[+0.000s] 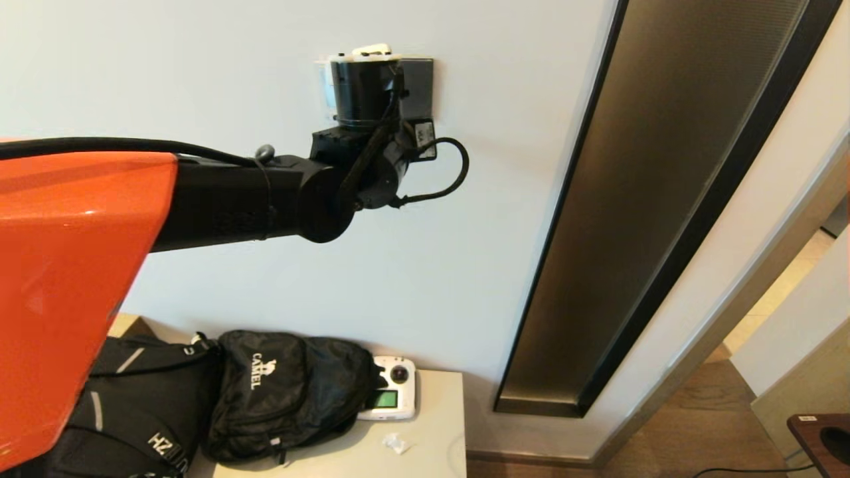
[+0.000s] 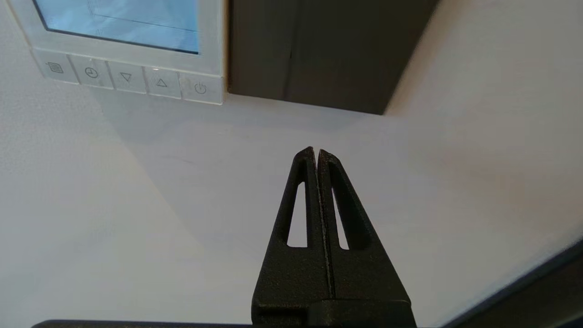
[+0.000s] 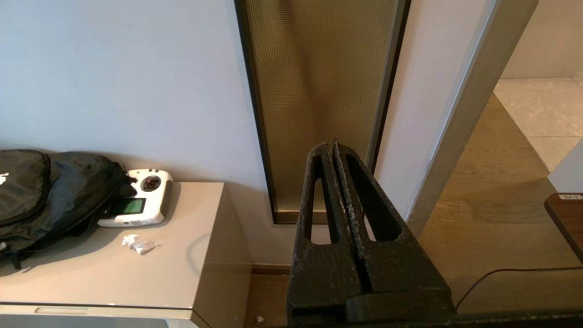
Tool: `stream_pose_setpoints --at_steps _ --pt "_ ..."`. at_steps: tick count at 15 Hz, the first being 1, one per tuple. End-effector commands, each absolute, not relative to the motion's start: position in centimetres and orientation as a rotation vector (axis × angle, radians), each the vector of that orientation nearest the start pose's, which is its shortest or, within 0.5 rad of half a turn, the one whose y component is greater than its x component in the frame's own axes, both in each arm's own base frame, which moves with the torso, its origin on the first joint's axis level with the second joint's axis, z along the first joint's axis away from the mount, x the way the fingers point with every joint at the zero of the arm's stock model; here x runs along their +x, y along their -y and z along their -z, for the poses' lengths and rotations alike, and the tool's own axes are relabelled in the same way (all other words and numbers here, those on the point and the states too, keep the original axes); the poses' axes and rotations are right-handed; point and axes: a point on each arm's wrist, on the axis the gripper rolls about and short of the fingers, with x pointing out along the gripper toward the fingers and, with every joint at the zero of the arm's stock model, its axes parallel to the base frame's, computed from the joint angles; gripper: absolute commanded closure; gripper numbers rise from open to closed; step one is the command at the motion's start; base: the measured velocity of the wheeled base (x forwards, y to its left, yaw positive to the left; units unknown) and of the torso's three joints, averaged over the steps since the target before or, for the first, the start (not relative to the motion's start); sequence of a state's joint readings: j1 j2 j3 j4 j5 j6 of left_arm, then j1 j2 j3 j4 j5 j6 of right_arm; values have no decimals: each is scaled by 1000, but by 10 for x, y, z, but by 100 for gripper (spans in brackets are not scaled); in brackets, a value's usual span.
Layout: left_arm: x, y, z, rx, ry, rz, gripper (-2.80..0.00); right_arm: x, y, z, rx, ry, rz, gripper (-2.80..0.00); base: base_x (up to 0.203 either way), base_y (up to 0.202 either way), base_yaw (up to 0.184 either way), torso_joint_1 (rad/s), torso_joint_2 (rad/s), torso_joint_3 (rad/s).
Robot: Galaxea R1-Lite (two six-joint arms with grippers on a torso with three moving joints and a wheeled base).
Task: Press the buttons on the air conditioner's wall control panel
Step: Press the temperature increase button
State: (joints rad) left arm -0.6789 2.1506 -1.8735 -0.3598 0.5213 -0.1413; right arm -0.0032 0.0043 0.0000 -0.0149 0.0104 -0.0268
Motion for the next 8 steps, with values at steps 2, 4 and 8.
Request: stream_pose_setpoints --at_steps 2,4,8 --pt "372 273 -275 -184 52 138 0 -22 0 -77 -28 9 -8 0 0 0 0 0 0 0" --pt "374 274 -273 -182 49 134 0 -22 0 -77 -28 9 -8 0 0 0 0 0 0 0" --pt "379 271 -274 -188 60 124 0 -22 0 -77 -28 9 -8 0 0 0 0 0 0 0"
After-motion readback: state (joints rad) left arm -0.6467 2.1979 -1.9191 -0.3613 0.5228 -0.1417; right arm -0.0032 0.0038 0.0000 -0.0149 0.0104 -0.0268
